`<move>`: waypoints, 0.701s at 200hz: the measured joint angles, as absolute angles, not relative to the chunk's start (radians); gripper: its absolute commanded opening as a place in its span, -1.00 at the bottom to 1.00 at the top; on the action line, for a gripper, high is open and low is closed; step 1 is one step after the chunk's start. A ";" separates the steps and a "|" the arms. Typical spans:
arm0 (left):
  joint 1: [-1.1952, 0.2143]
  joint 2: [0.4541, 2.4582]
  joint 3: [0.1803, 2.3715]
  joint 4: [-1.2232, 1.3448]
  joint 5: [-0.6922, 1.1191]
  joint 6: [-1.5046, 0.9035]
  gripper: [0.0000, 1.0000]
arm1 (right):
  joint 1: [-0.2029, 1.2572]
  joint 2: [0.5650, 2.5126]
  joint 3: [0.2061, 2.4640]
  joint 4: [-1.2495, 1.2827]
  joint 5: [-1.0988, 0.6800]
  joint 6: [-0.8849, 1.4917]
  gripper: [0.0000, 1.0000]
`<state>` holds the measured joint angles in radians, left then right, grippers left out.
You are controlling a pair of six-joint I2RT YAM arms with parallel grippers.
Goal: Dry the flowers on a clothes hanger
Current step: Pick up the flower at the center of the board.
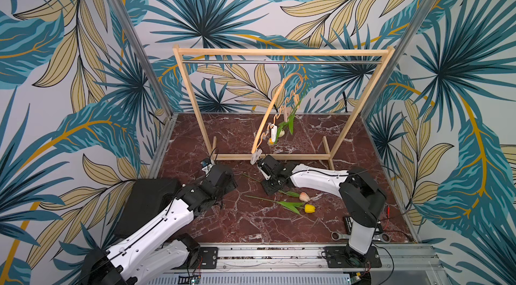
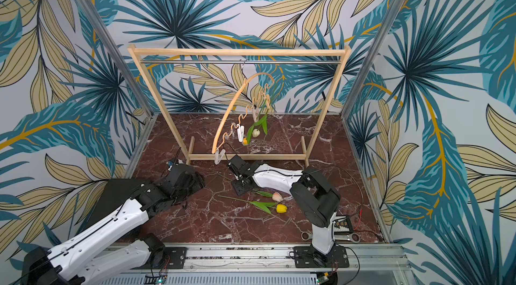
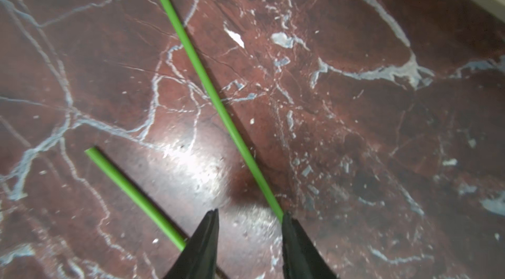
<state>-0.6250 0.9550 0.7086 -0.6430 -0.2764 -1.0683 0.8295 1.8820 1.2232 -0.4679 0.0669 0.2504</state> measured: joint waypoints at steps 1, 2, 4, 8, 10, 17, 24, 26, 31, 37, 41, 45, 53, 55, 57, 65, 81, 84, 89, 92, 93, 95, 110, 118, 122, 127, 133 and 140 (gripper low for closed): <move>-0.625 0.954 0.708 -0.643 -0.277 -1.069 0.38 | 0.828 1.884 1.224 -0.468 0.067 0.250 -0.20; -0.625 0.954 0.707 -0.643 -0.277 -1.069 0.38 | 0.828 1.885 1.224 -0.468 0.067 0.249 -0.20; -0.625 0.953 0.707 -0.643 -0.277 -1.071 0.38 | 0.826 1.888 1.225 -0.468 0.067 0.249 -0.20; -0.625 0.950 0.707 -0.646 -0.278 -1.071 0.37 | 0.822 1.892 1.227 -0.468 0.066 0.245 -0.20; -0.625 0.949 0.707 -0.646 -0.278 -1.072 0.37 | 0.821 1.893 1.228 -0.468 0.066 0.245 -0.20; -0.625 0.945 0.706 -0.647 -0.279 -1.074 0.38 | 0.816 1.898 1.230 -0.469 0.066 0.241 -0.22; -0.625 0.941 0.704 -0.648 -0.281 -1.075 0.38 | 0.812 1.902 1.234 -0.469 0.064 0.237 -0.24; -0.625 0.940 0.704 -0.648 -0.281 -1.075 0.38 | 0.810 1.903 1.234 -0.469 0.062 0.236 -0.24; -0.625 0.938 0.704 -0.648 -0.283 -1.076 0.38 | 0.809 1.905 1.236 -0.468 0.060 0.232 -0.26; -0.625 0.934 0.702 -0.648 -0.285 -1.079 0.38 | 0.808 1.905 1.236 -0.469 0.058 0.228 -0.29; -0.625 0.932 0.701 -0.648 -0.286 -1.081 0.38 | 0.808 1.906 1.237 -0.469 0.055 0.225 -0.32; -0.625 0.931 0.700 -0.649 -0.288 -1.082 0.37 | 0.808 1.906 1.237 -0.469 0.053 0.224 -0.34; -0.625 0.928 0.699 -0.650 -0.291 -1.085 0.38 | 0.808 1.908 1.237 -0.469 0.046 0.220 -0.39; -0.625 0.928 0.698 -0.650 -0.292 -1.086 0.38 | 0.808 1.908 1.237 -0.469 0.043 0.216 -0.41; -0.625 0.928 0.698 -0.650 -0.292 -1.087 0.38 | 0.808 1.909 1.237 -0.469 0.043 0.216 -0.42; -0.625 0.927 0.698 -0.652 -0.294 -1.090 0.38 | 0.808 1.910 1.236 -0.469 0.033 0.213 -0.46; -0.625 0.925 0.695 -0.653 -0.297 -1.093 0.38 | 0.808 1.912 1.234 -0.469 0.017 0.206 -0.49; -0.625 0.924 0.695 -0.653 -0.297 -1.093 0.38 | 0.808 1.912 1.232 -0.468 0.015 0.205 -0.50; -0.625 0.923 0.694 -0.653 -0.298 -1.094 0.38 | 0.808 1.912 1.229 -0.468 0.012 0.204 -0.52; -0.625 0.922 0.694 -0.653 -0.299 -1.094 0.38 | 0.808 1.912 1.227 -0.468 0.010 0.204 -0.54; -0.625 0.922 0.694 -0.653 -0.299 -1.094 0.38 | 0.808 1.912 1.227 -0.468 0.010 0.204 -0.54; -0.625 0.922 0.694 -0.654 -0.299 -1.095 0.38 | 0.808 1.912 1.225 -0.468 0.010 0.204 -0.55; -0.625 0.920 0.694 -0.655 -0.299 -1.098 0.37 | 0.808 1.912 1.219 -0.465 0.006 0.200 -0.61; -0.625 0.920 0.694 -0.655 -0.299 -1.101 0.38 | 0.808 1.912 1.218 -0.463 0.005 0.198 -0.65; -0.625 0.920 0.694 -0.655 -0.299 -1.101 0.37 | 0.808 1.912 1.217 -0.462 0.004 0.197 -0.67; -0.625 0.920 0.694 -0.655 -0.299 -1.102 0.38 | 0.807 1.911 1.216 -0.460 0.004 0.196 -0.68; -0.625 0.920 0.694 -0.656 -0.299 -1.102 0.38 | 0.807 1.911 1.215 -0.458 0.004 0.194 -0.70; -0.625 0.920 0.694 -0.656 -0.299 -1.102 0.38 | 0.807 1.911 1.215 -0.455 0.004 0.193 -0.74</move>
<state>-0.6250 0.9199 0.6941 -0.6556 -0.2993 -1.1023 0.8074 1.9114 1.2148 -0.4553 0.0036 0.1932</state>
